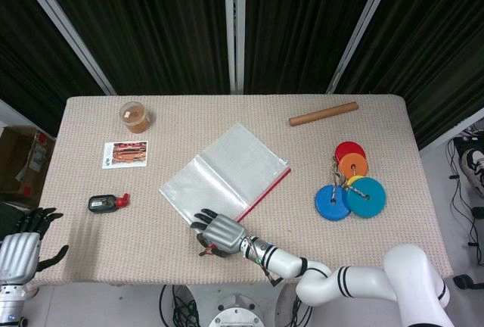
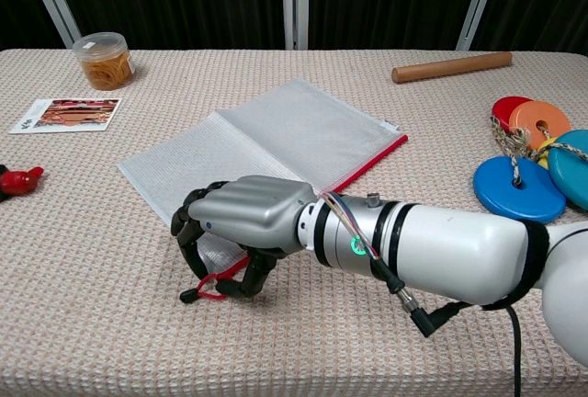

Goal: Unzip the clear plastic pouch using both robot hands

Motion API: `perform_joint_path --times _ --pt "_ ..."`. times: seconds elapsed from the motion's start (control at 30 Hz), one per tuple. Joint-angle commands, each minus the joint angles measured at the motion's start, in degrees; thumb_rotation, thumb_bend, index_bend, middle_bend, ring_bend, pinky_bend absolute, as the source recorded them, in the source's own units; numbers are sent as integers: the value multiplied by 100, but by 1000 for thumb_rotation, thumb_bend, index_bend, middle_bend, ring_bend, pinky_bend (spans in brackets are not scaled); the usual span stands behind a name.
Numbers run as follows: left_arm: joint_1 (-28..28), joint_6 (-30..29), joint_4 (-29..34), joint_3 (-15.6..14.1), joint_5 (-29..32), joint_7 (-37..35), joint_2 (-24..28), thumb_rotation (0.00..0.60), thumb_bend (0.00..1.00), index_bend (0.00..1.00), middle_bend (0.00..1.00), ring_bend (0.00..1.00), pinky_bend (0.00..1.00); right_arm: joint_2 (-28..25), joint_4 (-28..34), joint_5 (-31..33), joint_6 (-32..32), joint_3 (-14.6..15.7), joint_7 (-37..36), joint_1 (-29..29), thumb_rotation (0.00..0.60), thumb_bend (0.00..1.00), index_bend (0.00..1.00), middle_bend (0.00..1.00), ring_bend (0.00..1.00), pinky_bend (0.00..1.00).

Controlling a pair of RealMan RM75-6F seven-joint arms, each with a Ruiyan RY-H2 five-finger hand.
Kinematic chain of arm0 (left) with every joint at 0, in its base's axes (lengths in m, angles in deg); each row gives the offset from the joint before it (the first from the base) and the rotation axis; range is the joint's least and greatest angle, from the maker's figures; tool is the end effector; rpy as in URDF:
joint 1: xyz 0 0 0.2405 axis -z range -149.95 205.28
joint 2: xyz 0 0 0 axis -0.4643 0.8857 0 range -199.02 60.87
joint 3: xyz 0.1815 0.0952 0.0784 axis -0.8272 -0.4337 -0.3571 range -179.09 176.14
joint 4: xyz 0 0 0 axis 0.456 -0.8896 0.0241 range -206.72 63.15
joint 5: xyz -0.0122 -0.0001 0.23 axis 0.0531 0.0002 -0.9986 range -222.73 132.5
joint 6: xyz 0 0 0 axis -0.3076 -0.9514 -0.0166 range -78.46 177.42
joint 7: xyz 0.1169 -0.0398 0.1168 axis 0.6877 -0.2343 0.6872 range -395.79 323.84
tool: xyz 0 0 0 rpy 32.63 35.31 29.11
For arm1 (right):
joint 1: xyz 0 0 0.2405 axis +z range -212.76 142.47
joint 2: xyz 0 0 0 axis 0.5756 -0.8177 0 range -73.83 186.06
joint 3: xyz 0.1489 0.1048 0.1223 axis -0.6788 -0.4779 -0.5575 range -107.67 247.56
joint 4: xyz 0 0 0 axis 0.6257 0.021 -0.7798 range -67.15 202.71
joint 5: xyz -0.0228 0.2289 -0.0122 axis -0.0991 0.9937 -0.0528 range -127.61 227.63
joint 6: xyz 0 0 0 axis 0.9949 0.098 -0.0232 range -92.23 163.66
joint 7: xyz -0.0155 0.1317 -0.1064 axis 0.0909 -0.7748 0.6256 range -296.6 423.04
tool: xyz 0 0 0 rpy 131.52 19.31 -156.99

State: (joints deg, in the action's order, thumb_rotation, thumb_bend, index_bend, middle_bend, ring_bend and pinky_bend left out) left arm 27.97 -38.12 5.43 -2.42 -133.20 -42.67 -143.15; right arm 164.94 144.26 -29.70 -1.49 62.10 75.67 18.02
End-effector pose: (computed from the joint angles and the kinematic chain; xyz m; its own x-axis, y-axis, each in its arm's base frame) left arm -0.3299 0.1677 0.0925 0.3734 0.0522 0.9262 0.9264 0.0312 -0.3752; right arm 0.0001 -0.2471 -0.1800 0.5672 -0.4442 0.6935 -0.6418 -0.7661 0.0343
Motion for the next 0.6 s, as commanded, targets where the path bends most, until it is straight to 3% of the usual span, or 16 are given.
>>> perform_joint_path --times 0.03,0.23,0.6 --pt "-6 -13 -7 3 -3 -16 -6 600 209 256 169 122 171 35 -52 -27 -42 28 -65 20 600 343 547 166 0 0" --pt "22 20 -30 -11 -50 -56 -50 600 203 256 170 122 171 101 -140 -115 -139 95 -206 49 600 428 675 213 0 6" --pt "334 39 -42 59 -421 -479 -199 600 190 256 170 122 171 -216 224 -796 -998 174 -642 -69 600 497 744 244 0 8"
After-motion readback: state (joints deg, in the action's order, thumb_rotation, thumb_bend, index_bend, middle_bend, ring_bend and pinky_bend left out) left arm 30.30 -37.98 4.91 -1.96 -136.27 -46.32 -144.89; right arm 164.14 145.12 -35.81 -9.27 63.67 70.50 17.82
